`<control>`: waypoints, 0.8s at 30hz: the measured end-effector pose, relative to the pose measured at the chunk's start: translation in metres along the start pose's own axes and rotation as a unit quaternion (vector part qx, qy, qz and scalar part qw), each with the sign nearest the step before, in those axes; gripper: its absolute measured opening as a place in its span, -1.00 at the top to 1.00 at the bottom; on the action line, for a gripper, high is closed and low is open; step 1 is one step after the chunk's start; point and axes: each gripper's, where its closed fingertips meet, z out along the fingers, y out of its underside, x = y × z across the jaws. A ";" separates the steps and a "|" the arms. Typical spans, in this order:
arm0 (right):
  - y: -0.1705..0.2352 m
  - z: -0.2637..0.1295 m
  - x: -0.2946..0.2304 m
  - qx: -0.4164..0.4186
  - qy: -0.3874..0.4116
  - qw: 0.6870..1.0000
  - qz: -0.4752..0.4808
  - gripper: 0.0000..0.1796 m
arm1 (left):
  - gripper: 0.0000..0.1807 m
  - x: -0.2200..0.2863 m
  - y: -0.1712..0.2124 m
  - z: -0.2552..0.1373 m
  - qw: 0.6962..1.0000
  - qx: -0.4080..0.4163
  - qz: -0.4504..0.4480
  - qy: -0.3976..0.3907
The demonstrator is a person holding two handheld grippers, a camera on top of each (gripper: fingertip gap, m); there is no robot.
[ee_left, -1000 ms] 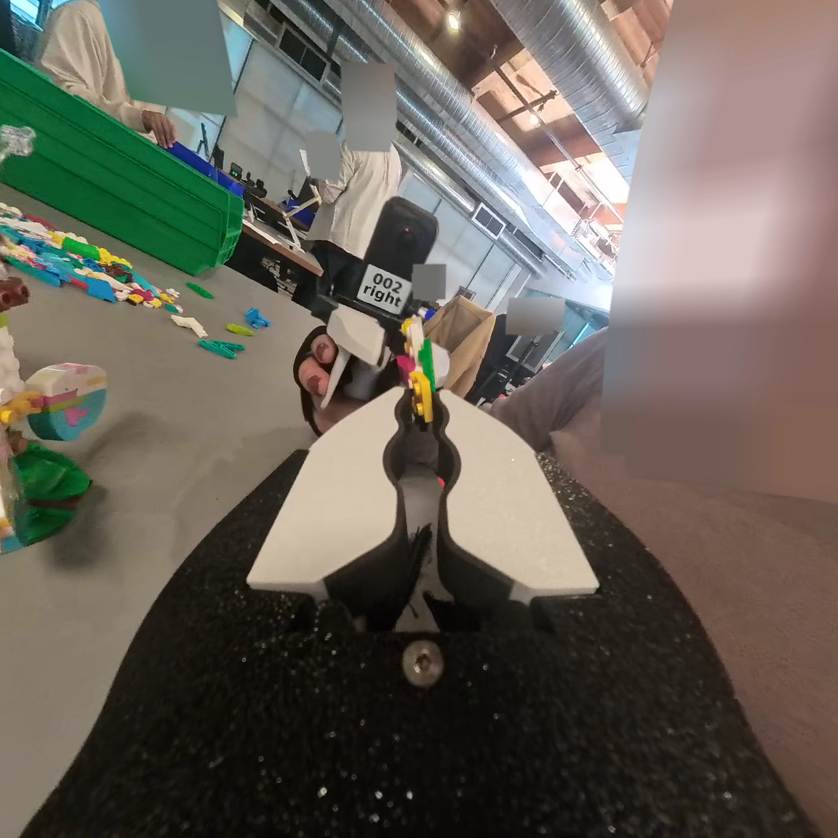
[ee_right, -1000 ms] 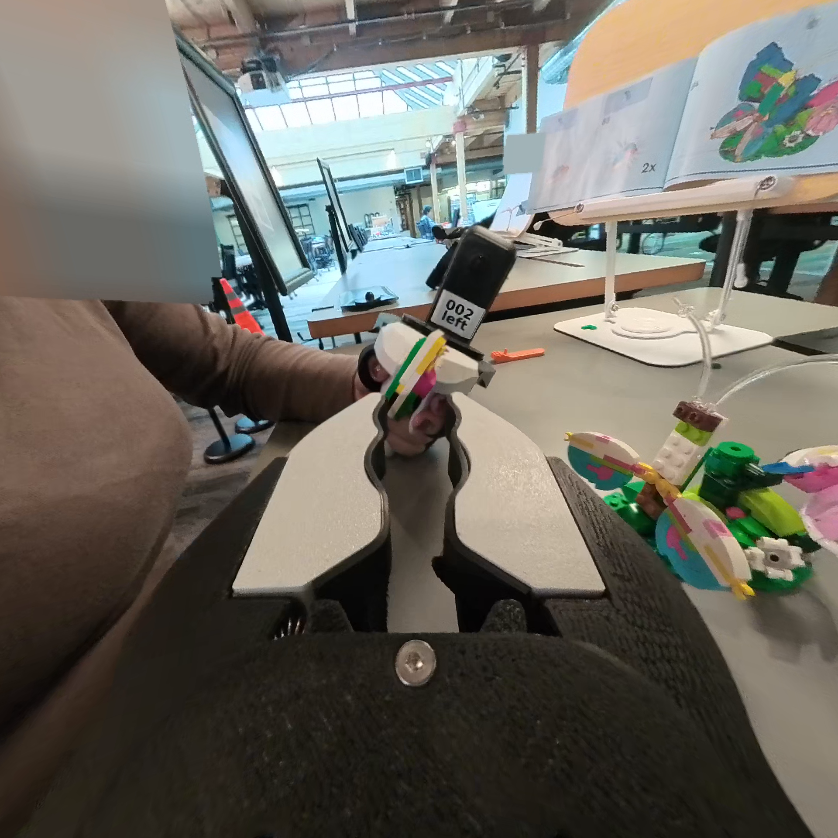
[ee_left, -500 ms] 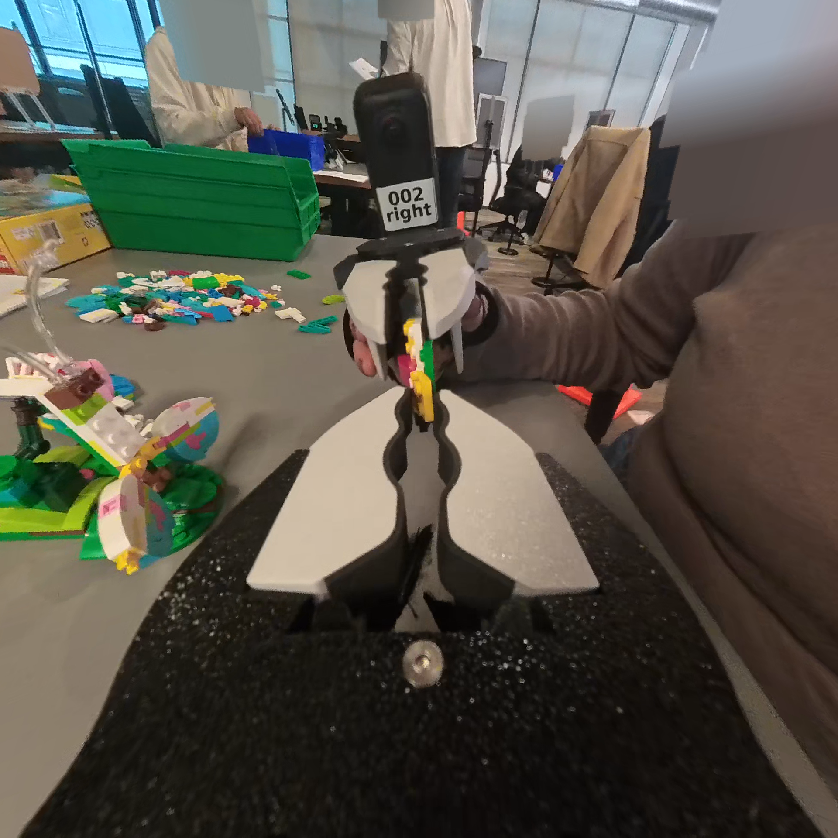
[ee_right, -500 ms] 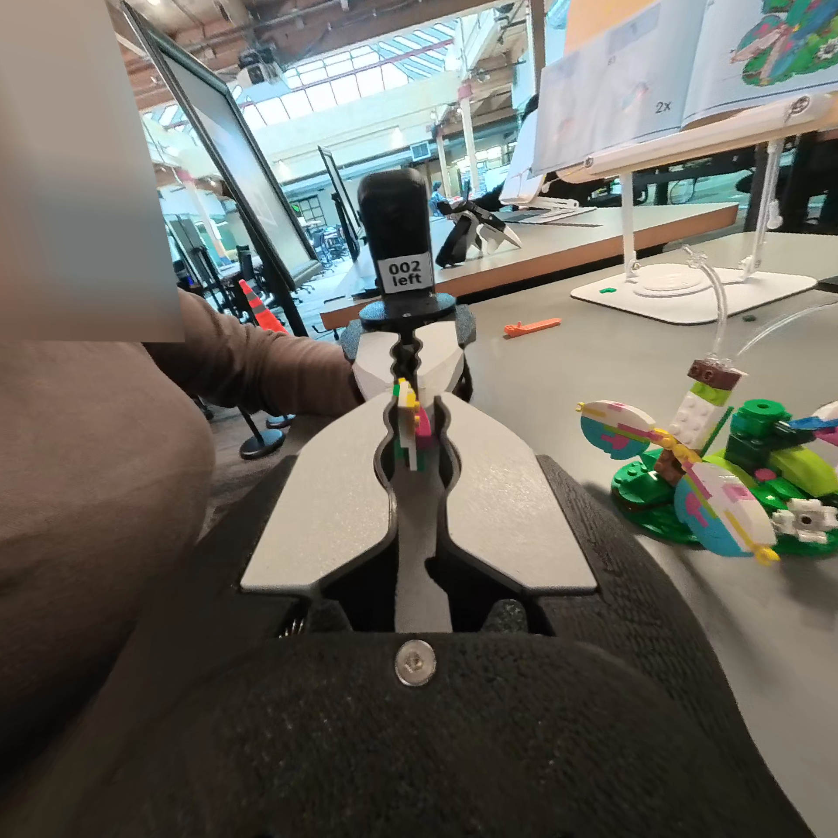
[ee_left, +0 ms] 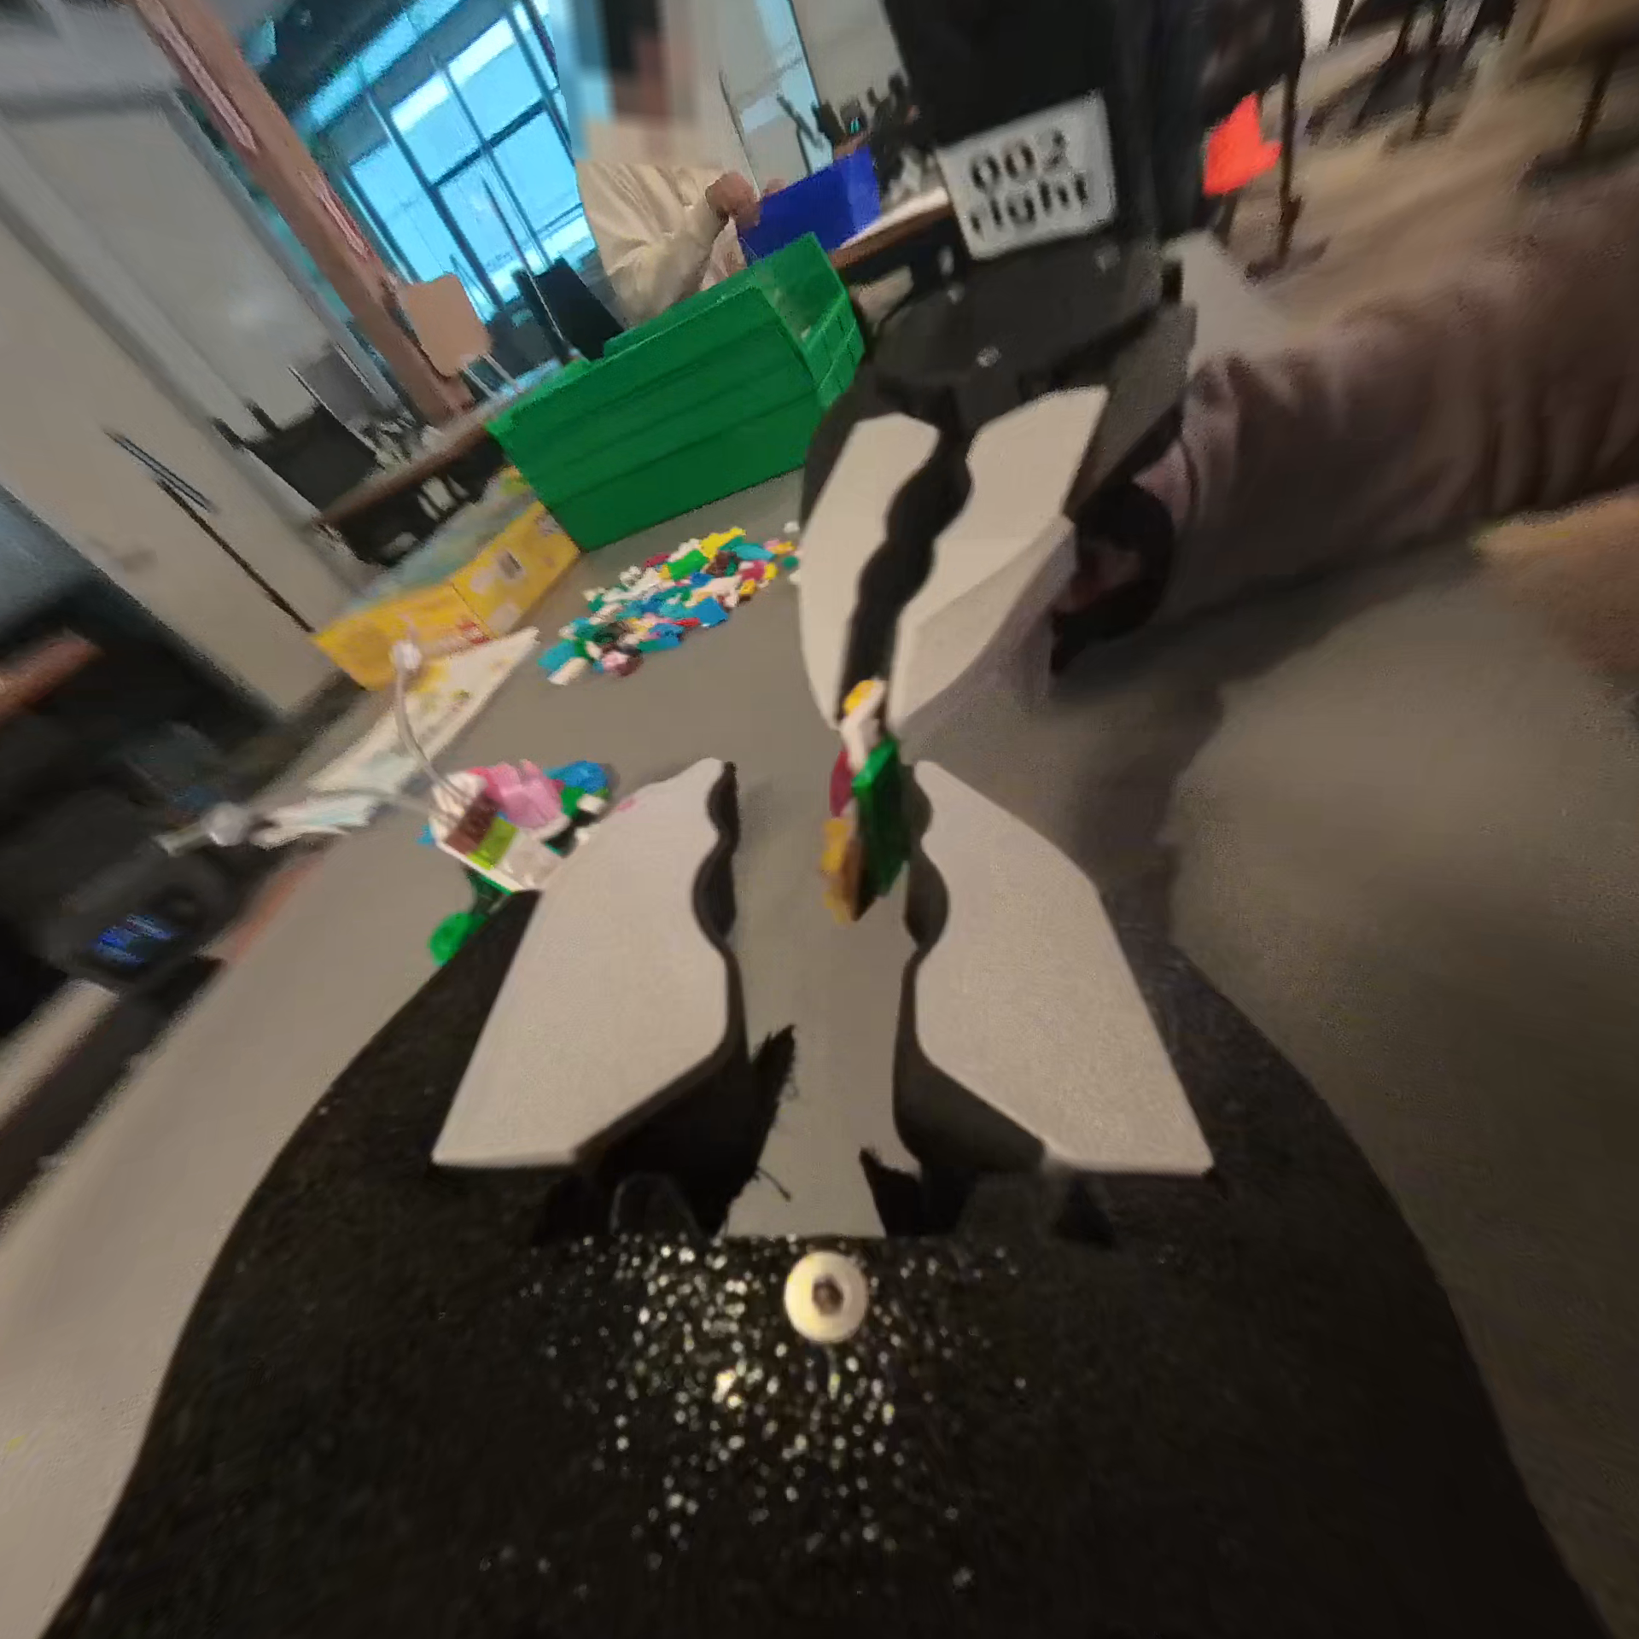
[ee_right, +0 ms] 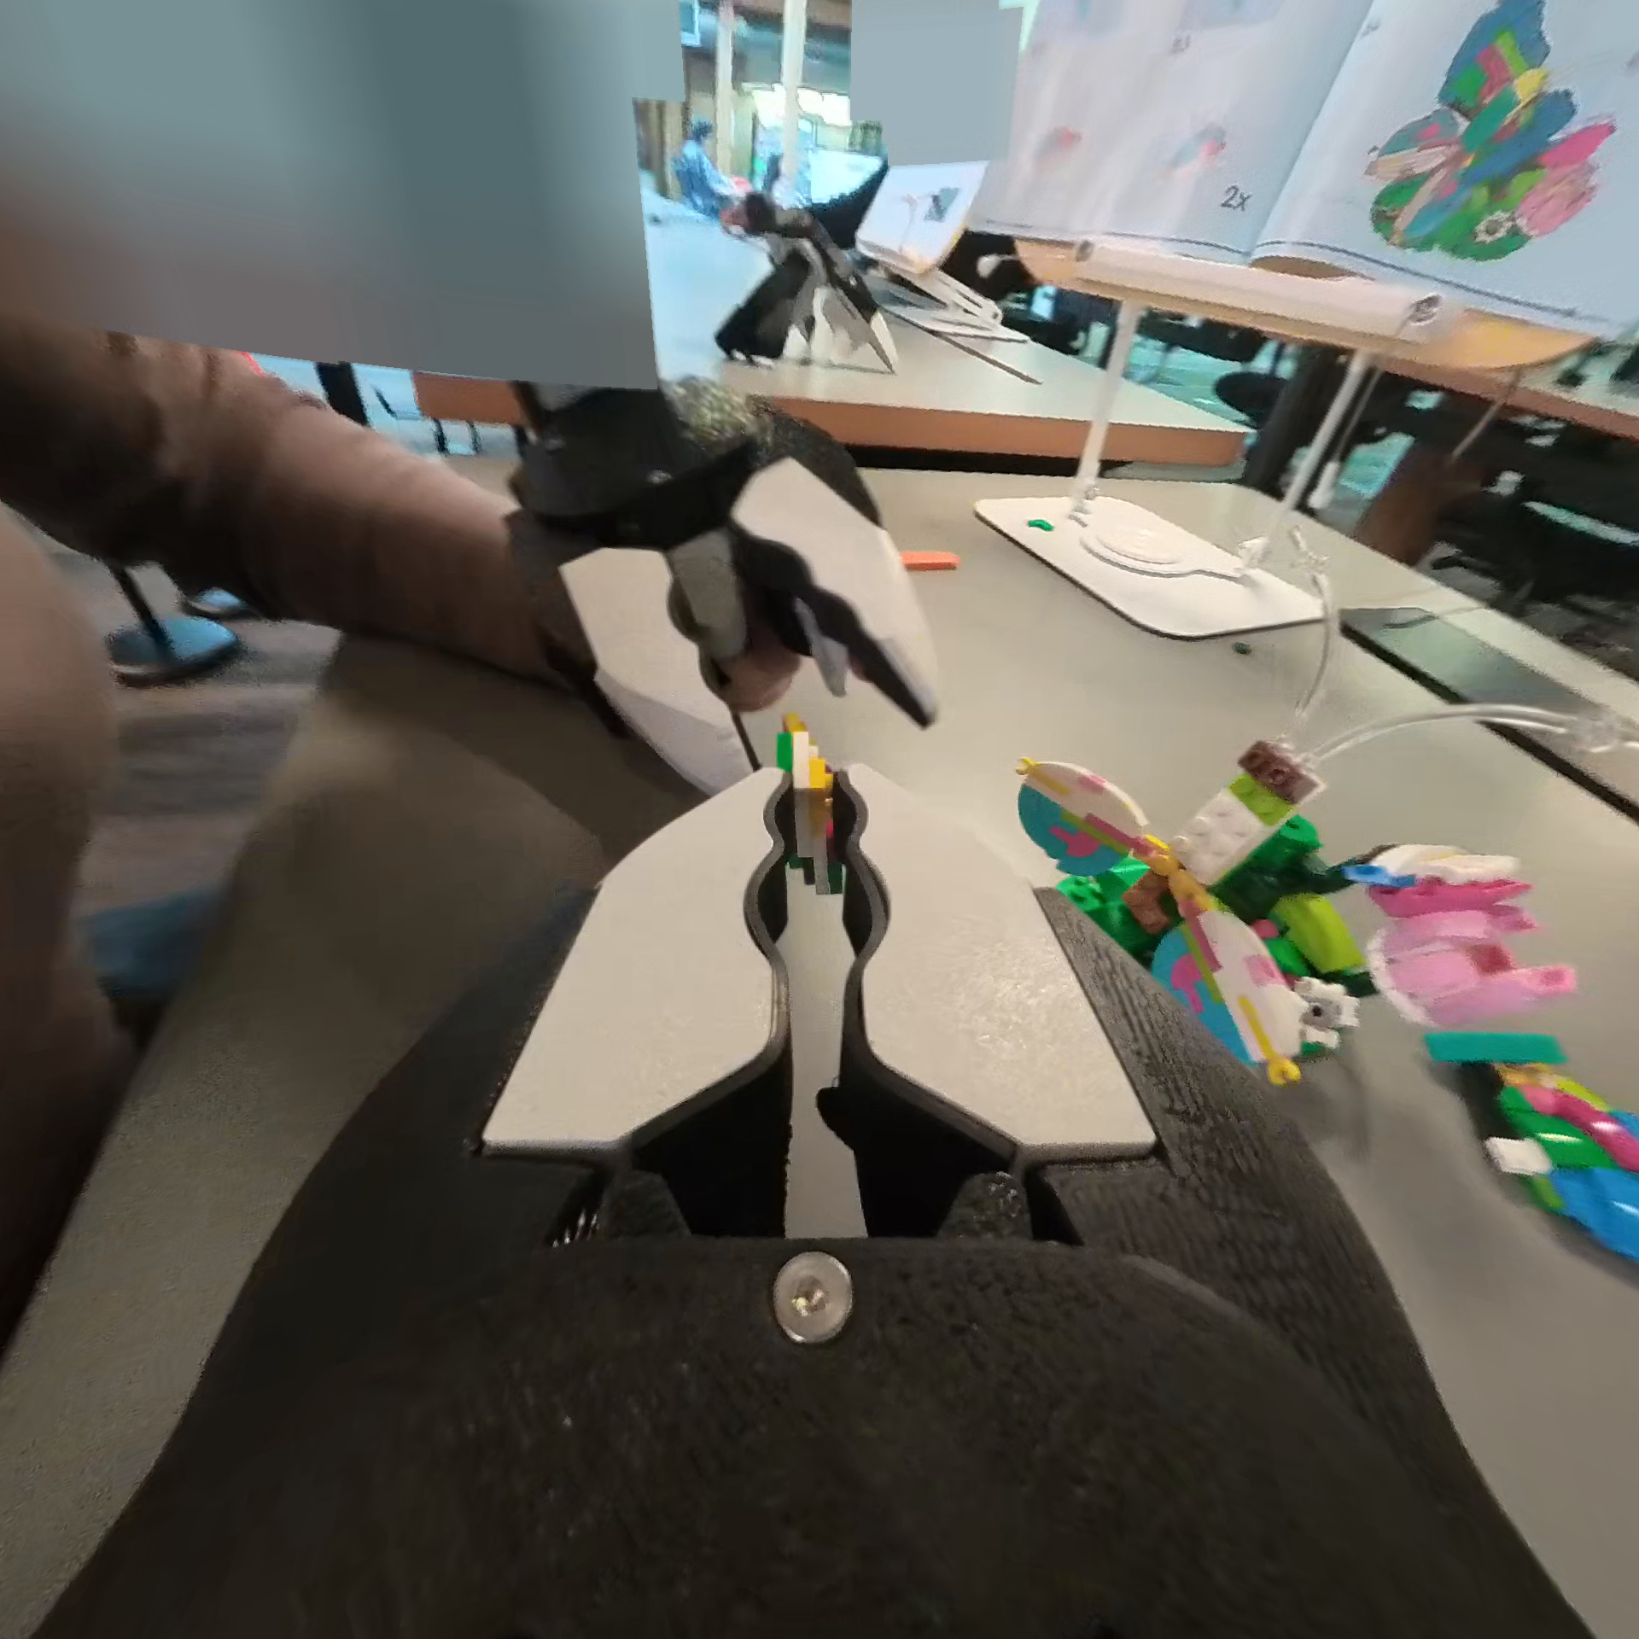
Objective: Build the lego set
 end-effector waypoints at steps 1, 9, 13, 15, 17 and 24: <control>0.003 0.002 0.002 -0.012 0.013 1.000 -0.013 0.93 | 0.71 0.003 0.002 0.001 0.999 -0.010 0.045 -0.009; 0.021 0.008 0.012 -0.071 0.060 0.995 -0.033 0.93 | 0.79 -0.003 0.022 0.007 0.981 -0.087 0.158 -0.071; 0.025 0.009 0.013 -0.088 0.065 0.993 -0.047 0.94 | 0.85 0.000 0.036 0.009 0.984 -0.112 0.136 -0.041; 0.028 0.010 0.013 -0.096 0.066 0.992 -0.054 0.93 | 0.87 0.001 0.039 0.009 0.984 -0.114 0.131 -0.033; 0.028 0.010 0.014 -0.097 0.072 0.991 -0.059 0.93 | 0.87 -0.001 0.038 0.009 0.983 -0.111 0.139 -0.043; 0.031 0.011 0.015 -0.111 0.078 0.988 -0.068 0.93 | 0.90 0.000 0.037 0.009 0.977 -0.120 0.168 -0.052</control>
